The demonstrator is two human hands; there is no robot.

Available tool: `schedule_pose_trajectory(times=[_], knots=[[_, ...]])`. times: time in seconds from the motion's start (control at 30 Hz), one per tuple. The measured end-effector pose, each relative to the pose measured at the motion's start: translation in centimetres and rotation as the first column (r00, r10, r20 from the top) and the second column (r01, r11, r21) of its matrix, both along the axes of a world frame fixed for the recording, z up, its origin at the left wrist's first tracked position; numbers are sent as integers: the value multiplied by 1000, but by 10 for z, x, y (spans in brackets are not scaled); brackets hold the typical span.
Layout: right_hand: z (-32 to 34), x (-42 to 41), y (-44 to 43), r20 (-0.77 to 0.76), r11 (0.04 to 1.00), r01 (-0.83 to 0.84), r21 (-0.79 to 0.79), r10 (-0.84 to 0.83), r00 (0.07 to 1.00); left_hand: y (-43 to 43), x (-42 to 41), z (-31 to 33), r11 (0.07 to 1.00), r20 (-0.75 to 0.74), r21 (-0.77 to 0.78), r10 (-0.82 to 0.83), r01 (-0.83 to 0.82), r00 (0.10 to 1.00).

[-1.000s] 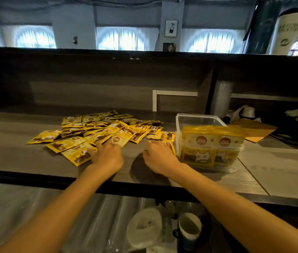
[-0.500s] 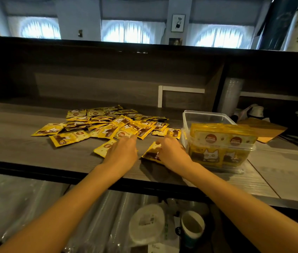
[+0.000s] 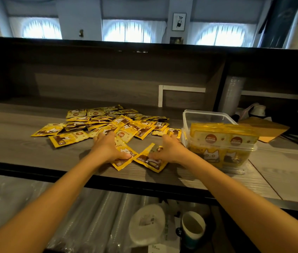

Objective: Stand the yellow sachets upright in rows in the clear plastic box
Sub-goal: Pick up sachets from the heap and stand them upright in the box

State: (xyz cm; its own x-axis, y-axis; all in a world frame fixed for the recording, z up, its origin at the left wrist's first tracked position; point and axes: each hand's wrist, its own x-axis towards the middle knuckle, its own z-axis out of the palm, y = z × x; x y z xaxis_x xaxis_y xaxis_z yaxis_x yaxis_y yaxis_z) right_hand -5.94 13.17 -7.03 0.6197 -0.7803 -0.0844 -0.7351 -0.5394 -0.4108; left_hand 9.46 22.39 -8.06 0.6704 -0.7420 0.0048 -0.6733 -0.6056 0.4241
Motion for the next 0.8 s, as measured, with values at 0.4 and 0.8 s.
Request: schedule_pose_trajectory(times=[0.4,0.8], knots=[[20,-2,14,216,990,48,-131,-19,976,13,-11,27,941,-248,-327,6,-90,969],[97,-35,-12,723,874,330,-357,35,689,-21,-52,80,525,133,-834,-107,170,985]])
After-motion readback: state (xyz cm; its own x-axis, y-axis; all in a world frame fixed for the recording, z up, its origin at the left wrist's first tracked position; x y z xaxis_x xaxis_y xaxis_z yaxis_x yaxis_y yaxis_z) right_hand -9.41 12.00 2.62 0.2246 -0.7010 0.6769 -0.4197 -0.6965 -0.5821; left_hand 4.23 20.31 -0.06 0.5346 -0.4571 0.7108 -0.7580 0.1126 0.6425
